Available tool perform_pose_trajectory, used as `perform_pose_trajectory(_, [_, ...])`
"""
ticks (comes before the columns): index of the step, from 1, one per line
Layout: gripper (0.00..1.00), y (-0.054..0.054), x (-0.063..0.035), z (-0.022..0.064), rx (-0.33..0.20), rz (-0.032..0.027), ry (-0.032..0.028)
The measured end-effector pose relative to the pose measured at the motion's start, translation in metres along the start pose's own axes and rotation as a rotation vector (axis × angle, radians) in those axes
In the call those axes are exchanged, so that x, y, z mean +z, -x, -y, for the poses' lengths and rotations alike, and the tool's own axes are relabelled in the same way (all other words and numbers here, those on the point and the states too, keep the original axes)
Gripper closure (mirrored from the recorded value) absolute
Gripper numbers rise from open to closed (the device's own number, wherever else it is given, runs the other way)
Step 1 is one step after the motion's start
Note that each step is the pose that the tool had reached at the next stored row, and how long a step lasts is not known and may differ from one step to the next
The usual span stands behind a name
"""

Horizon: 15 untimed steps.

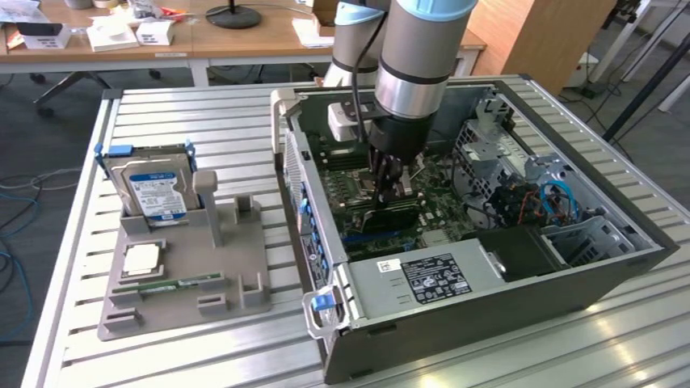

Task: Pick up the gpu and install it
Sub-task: 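Press down on the gpu until it lock into place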

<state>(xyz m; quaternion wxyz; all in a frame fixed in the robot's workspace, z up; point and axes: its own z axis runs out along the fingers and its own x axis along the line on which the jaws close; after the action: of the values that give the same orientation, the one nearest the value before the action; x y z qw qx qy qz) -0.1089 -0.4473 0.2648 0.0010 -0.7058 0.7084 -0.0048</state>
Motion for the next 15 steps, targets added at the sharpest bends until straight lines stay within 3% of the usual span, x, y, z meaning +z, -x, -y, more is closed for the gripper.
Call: perform_pose_trajectory(15, [0.9,0.0,0.0024,0.0,0.0,0.0003,-0.0001])
